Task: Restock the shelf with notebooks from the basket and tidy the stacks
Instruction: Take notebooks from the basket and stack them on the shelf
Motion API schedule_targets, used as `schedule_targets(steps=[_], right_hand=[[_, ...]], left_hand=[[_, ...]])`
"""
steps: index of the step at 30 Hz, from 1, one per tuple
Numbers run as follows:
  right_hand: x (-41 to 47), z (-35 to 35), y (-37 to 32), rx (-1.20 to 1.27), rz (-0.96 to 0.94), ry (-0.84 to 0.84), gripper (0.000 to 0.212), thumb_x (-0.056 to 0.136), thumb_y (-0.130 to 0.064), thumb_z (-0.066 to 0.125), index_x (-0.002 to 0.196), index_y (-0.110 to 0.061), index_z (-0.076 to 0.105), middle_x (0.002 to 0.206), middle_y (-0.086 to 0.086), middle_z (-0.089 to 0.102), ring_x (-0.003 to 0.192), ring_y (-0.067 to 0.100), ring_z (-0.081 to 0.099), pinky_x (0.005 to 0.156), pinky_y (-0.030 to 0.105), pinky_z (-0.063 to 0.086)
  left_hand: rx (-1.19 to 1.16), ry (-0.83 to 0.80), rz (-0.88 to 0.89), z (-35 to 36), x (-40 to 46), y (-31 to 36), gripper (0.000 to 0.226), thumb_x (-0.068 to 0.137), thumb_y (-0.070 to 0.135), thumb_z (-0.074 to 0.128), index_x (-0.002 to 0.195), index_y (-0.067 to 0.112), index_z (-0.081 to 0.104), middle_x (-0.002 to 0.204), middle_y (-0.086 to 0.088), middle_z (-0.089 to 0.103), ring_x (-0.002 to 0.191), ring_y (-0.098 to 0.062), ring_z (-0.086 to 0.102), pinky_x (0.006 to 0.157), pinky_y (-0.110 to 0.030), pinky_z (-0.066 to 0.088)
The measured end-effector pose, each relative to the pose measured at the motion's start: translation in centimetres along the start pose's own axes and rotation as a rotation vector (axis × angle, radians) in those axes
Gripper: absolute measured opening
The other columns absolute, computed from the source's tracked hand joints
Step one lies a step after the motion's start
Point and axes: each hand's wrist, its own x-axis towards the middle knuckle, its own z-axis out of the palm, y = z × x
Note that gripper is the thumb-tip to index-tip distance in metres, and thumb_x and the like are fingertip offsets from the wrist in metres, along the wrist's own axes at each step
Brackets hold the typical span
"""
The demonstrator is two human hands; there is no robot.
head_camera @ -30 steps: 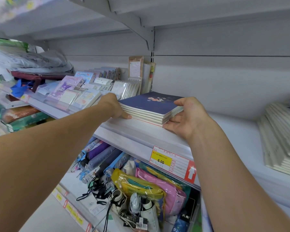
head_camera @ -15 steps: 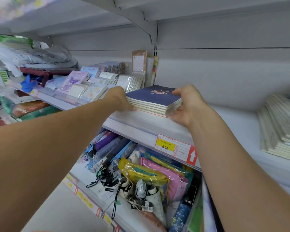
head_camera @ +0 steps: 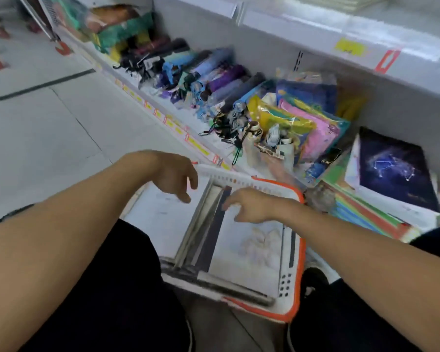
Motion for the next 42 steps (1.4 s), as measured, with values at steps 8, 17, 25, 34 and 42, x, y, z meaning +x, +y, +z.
schedule_targets(steps=[8,17,25,34,42], right_hand=[[0.5,7.5,0.6,-0.426,-0.118,-0.139,0.081,0.082,-0.005,0.072,0.153,-0.02,0.034,0.163,0.002,0.019,0.138,0.027,0.039,0.103,0.04,0.043],[2.5,1.8,-2.2,-0.464,-0.152,-0.182,0.028,0.09,-0.024,0.069,0.115,-0.013,0.063,0.113,0.008,0.063,0.107,0.027,0.055,0.074,0.031,0.034],[5.2,-2.4,-8.6,-0.395,-0.248,-0.109,0.033,0.092,-0.03,0.066,0.122,-0.018,0.061,0.114,0.003,0.055,0.111,0.022,0.049,0.087,0.036,0.043],[8.2,1.8,-8.6,-0.313,-0.358,0.044,0.027,0.095,-0.027,0.062,0.12,-0.017,0.057,0.112,0.004,0.047,0.096,0.028,0.054,0.079,0.043,0.048],[9.4,4.6,-7.7,-0.216,-0.409,0.132,0.04,0.094,-0.023,0.066,0.131,-0.022,0.051,0.126,-0.002,0.044,0.111,0.022,0.047,0.09,0.039,0.047]], left_hand=[[0.233,-0.151,0.005,3.4,0.8,-4.3,0.049,0.095,0.044,0.055,0.138,0.022,0.047,0.112,0.006,0.05,0.111,-0.019,0.052,0.094,-0.028,0.042],[0.149,-0.261,-0.157,5.2,2.7,-8.6,0.068,0.092,0.058,0.052,0.147,0.022,0.035,0.144,-0.001,0.045,0.122,-0.025,0.052,0.097,-0.038,0.051],[0.064,-0.107,-0.364,5.7,3.1,-10.1,0.065,0.096,0.054,0.045,0.133,0.001,0.051,0.137,-0.013,0.054,0.12,-0.027,0.054,0.081,-0.028,0.042],[-0.221,-0.023,-0.493,10.7,3.9,-12.6,0.065,0.09,0.048,0.062,0.132,0.0,0.05,0.131,-0.012,0.056,0.115,-0.027,0.057,0.092,-0.03,0.045],[-0.632,0.098,-0.523,11.0,4.9,-13.8,0.055,0.094,0.031,0.061,0.138,0.003,0.044,0.135,-0.013,0.051,0.121,-0.031,0.052,0.098,-0.037,0.044]])
